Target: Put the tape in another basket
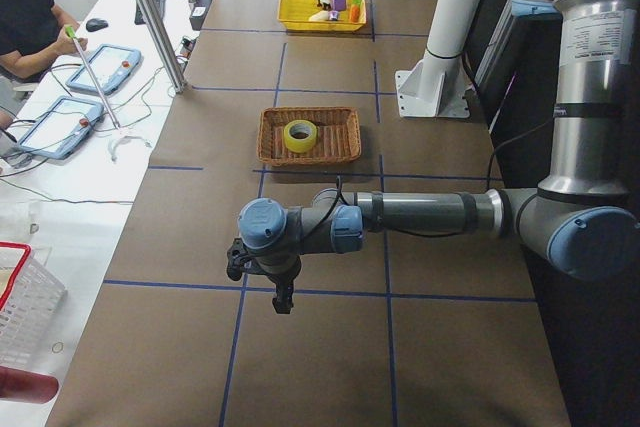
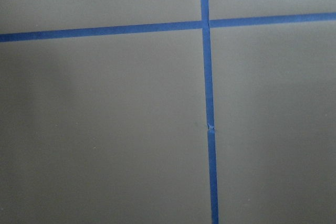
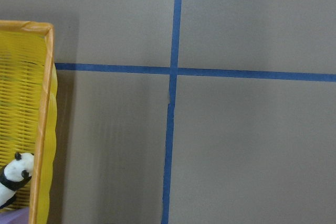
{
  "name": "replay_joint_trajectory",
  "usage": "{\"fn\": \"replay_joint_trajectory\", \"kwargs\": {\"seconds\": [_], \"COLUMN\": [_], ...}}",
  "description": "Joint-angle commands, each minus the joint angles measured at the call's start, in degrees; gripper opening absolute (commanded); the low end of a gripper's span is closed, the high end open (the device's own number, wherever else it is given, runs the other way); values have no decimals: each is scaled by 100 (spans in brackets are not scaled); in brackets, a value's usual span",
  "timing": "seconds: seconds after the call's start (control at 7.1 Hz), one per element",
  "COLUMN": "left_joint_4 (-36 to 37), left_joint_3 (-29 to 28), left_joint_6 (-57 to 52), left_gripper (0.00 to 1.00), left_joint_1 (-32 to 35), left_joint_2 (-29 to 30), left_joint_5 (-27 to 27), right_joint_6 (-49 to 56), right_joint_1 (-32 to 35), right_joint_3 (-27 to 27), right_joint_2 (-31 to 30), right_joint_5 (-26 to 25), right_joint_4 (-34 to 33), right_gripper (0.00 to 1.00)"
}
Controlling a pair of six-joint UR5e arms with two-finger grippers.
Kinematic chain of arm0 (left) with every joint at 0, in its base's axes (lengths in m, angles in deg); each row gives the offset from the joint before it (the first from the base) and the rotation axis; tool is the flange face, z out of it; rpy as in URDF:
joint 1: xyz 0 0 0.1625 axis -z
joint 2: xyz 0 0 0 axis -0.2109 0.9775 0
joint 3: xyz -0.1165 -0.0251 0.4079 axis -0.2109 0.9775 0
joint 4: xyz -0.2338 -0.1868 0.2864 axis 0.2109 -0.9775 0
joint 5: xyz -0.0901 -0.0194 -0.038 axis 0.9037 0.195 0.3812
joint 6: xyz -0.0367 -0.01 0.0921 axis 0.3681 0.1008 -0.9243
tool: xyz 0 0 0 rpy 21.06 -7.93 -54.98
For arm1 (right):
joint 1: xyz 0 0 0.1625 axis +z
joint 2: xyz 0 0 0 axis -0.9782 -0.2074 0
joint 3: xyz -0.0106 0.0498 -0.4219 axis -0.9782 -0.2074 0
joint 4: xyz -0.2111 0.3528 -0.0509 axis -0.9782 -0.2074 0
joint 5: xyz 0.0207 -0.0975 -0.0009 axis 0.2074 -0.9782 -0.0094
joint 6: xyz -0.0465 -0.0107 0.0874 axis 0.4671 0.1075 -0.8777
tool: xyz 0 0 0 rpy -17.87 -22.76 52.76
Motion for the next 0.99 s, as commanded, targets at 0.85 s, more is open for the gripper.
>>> {"fn": "replay_joint_trajectory", "kwargs": {"seconds": [0.85], "left_joint_4": [-108], "left_joint_3": [-151], "left_joint_6": [41], "left_gripper": [100], "left_joint_1": [0], "left_joint_2": [22], "left_joint_5": [-38], "right_joint_6": [17], "right_joint_1": [0], "right_joint_3": [-138], "right_joint_2": [51], "right_joint_5": [-25], "right_joint_4": [18], "right_gripper": [100]}}
